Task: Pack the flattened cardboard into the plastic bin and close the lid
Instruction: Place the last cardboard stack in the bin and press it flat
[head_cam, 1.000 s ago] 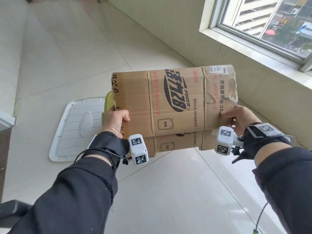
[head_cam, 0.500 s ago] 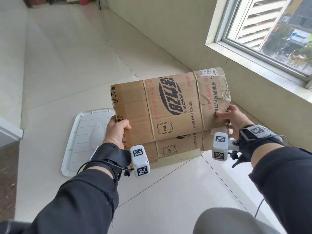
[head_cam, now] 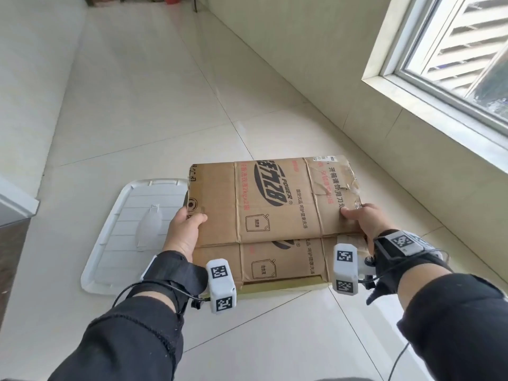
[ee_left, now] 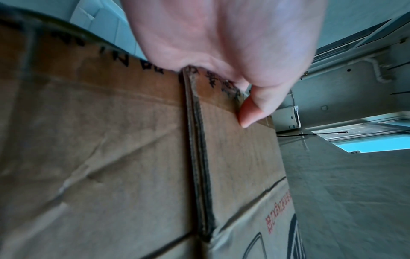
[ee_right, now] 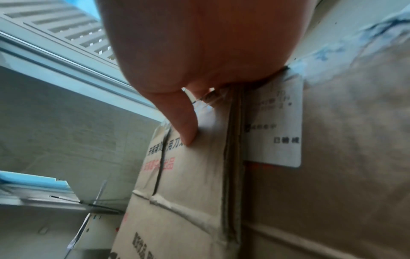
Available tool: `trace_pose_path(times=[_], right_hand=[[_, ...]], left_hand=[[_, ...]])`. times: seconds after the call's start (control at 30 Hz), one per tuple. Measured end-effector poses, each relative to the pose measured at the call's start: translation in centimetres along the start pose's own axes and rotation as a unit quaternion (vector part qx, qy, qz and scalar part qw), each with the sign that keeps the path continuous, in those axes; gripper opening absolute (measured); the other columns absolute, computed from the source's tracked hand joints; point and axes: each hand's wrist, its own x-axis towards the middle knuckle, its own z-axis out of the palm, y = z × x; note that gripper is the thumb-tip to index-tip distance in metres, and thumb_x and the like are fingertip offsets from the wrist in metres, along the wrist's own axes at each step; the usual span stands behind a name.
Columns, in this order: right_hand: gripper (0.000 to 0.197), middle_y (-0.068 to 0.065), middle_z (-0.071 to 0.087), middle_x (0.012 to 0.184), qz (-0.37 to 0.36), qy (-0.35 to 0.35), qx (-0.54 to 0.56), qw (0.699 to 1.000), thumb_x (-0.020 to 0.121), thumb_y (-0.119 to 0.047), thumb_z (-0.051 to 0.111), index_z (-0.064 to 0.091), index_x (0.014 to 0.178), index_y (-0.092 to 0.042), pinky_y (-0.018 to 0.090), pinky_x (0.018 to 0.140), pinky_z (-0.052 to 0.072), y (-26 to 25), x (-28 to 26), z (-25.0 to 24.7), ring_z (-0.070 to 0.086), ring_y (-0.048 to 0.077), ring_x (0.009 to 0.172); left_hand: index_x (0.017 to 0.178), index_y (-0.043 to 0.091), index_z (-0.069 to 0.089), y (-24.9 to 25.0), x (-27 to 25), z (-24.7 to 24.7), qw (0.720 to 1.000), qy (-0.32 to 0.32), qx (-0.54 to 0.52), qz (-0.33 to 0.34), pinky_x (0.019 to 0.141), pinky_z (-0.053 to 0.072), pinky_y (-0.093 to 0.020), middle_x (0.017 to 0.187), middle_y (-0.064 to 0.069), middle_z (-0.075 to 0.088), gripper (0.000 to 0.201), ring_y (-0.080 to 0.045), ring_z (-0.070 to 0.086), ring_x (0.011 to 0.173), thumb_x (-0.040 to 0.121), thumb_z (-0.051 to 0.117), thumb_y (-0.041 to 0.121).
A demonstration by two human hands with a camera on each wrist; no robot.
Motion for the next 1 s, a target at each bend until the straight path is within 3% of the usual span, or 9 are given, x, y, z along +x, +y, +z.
trace_pose_path(times=[0.13, 0.23, 0.3, 0.4, 0.47, 0.57, 0.7, 0.83, 1.0], right_hand=[[0.035, 0.015, 0.057, 0.097, 0.007, 0.012, -0.062, 0.998, 0.085, -0.021, 0.065, 0.051, 0.109, -0.001, 0.039, 0.086, 0.049, -0.1, 1.3, 0.1, 0.057, 0.03, 0.091], [0.032, 0.008, 0.05, 0.083, 0.013, 0.007, -0.109, 0.994, 0.087, -0.023, 0.063, 0.049, 0.108, -0.003, 0.032, 0.075, 0.039, -1.0, 1.3, 0.1, 0.049, 0.022, 0.075], [0.038, 0.009, 0.049, 0.092, 0.005, 0.008, -0.132, 0.991, 0.087, -0.021, 0.063, 0.05, 0.117, -0.001, 0.03, 0.072, 0.034, -1.3, 1.0, 0.2, 0.046, 0.02, 0.075], [0.052, 0.009, 0.05, 0.102, -0.018, -0.01, -0.109, 0.994, 0.085, -0.011, 0.063, 0.041, 0.132, -0.006, 0.033, 0.078, 0.042, -0.7, 1.2, 0.5, 0.05, 0.024, 0.087], [0.057, 0.01, 0.054, 0.105, -0.036, -0.018, -0.072, 0.997, 0.083, -0.005, 0.062, 0.039, 0.135, -0.013, 0.038, 0.086, 0.046, -0.1, 1.0, 0.6, 0.054, 0.027, 0.093], [0.058, 0.01, 0.06, 0.108, -0.05, -0.026, -0.018, 0.998, 0.082, 0.0, 0.059, 0.042, 0.133, -0.02, 0.041, 0.088, 0.05, 0.5, 0.6, 0.7, 0.059, 0.03, 0.093], [0.047, 0.007, 0.062, 0.095, -0.045, -0.022, -0.009, 0.999, 0.08, 0.001, 0.059, 0.051, 0.12, -0.023, 0.045, 0.09, 0.051, 1.0, 0.2, 0.7, 0.059, 0.032, 0.089], [0.024, 0.001, 0.059, 0.079, -0.037, -0.007, -0.024, 0.999, 0.076, -0.001, 0.061, 0.055, 0.079, -0.024, 0.05, 0.094, 0.049, 1.0, 0.0, 0.5, 0.061, 0.035, 0.092], [0.025, -0.001, 0.06, 0.078, -0.027, 0.01, -0.024, 0.999, 0.072, -0.004, 0.064, 0.058, 0.07, -0.027, 0.046, 0.093, 0.051, 0.6, -0.1, 0.2, 0.062, 0.035, 0.096]], left_hand=[[0.107, 0.015, 0.057, -1.2, 0.4, 0.7, 0.999, 0.021, 0.046, -0.005, 0.103, 0.043, -0.051, 0.115, -0.012, 0.065, 0.023, -0.033, 0.058, 0.111, 0.085, 0.053, 0.012], [0.108, 0.012, 0.057, -1.3, 0.3, 0.8, 0.997, 0.032, 0.069, -0.017, 0.101, 0.045, -0.048, 0.116, -0.015, 0.064, 0.023, -0.034, 0.059, 0.11, 0.086, 0.053, 0.013], [0.116, 0.009, 0.057, -1.1, 0.3, 0.8, 0.996, 0.041, 0.08, -0.023, 0.101, 0.045, -0.049, 0.121, -0.014, 0.063, 0.039, -0.033, 0.059, 0.112, 0.079, 0.056, 0.02], [0.128, 0.009, 0.054, -1.5, 1.1, 0.2, 0.995, 0.046, 0.09, -0.025, 0.102, 0.044, -0.052, 0.127, -0.014, 0.061, 0.061, -0.034, 0.058, 0.117, 0.069, 0.056, 0.028], [0.127, 0.009, 0.055, -1.6, 1.2, -0.1, 0.994, 0.051, 0.094, -0.031, 0.102, 0.044, -0.053, 0.127, -0.014, 0.061, 0.064, -0.035, 0.057, 0.118, 0.066, 0.056, 0.029], [0.105, 0.005, 0.062, -1.0, 0.6, -0.3, 0.992, 0.056, 0.107, -0.024, 0.097, 0.047, -0.055, 0.111, -0.019, 0.067, 0.042, -0.038, 0.062, 0.106, 0.068, 0.057, 0.024], [0.094, 0.001, 0.063, -0.4, 0.3, -0.4, 0.992, 0.062, 0.111, -0.015, 0.094, 0.049, -0.053, 0.104, -0.023, 0.069, 0.044, -0.039, 0.064, 0.1, 0.058, 0.055, 0.025], [0.098, -0.006, 0.062, -0.2, 0.7, -0.5, 0.991, 0.057, 0.116, -0.015, 0.092, 0.05, -0.054, 0.105, -0.027, 0.068, 0.052, -0.042, 0.065, 0.1, 0.057, 0.057, 0.026], [0.085, -0.002, 0.061, -1.0, 0.6, -0.3, 0.989, 0.029, 0.138, -0.043, 0.095, 0.049, -0.054, 0.091, -0.022, 0.066, 0.04, -0.044, 0.063, 0.103, 0.056, 0.057, 0.025]])
